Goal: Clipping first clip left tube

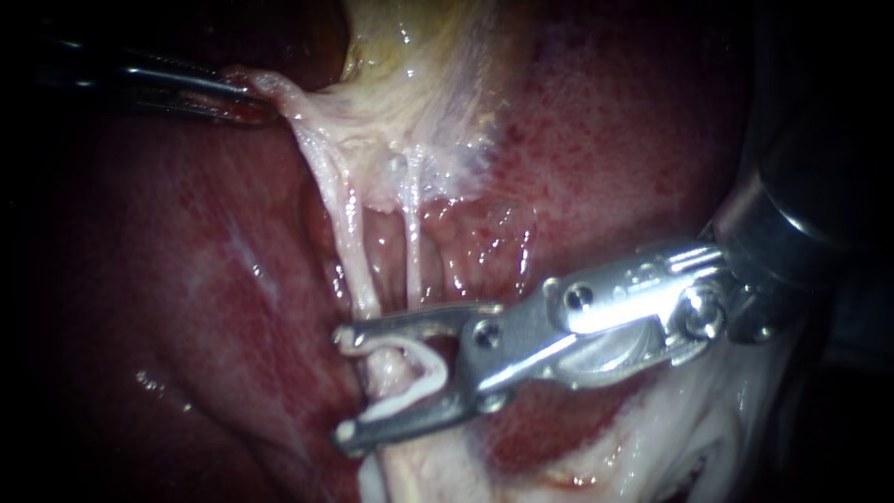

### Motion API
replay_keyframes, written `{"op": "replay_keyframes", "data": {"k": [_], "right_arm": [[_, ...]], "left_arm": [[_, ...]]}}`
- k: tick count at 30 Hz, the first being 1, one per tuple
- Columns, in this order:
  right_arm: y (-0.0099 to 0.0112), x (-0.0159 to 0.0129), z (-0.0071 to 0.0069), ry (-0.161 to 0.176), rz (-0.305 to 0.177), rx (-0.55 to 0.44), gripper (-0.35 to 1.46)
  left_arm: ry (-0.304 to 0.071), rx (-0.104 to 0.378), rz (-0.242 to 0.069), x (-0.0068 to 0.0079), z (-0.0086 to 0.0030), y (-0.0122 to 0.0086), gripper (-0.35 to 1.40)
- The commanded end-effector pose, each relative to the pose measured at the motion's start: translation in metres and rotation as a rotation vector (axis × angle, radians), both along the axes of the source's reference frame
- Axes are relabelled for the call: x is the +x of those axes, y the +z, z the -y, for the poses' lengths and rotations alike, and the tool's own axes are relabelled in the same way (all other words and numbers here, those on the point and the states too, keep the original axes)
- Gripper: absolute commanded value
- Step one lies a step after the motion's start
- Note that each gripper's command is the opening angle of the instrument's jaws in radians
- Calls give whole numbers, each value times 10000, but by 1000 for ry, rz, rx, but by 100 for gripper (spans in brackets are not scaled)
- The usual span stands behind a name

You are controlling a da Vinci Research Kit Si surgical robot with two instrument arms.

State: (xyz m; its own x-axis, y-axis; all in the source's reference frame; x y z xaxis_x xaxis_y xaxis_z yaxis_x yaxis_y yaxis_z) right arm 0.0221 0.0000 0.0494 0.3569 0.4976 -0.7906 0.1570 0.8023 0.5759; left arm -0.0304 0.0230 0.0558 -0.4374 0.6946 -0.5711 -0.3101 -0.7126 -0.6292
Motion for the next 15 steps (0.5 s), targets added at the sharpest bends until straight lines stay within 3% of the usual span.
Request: {"op": "replay_keyframes", "data": {"k": [1,15], "right_arm": [[0,0,0,2,2,6,48],[21,-9,4,10,17,35,48]], "left_arm": [[0,0,0,0,0,0,-35],[0,0,0,0,0,0,-35]]}}
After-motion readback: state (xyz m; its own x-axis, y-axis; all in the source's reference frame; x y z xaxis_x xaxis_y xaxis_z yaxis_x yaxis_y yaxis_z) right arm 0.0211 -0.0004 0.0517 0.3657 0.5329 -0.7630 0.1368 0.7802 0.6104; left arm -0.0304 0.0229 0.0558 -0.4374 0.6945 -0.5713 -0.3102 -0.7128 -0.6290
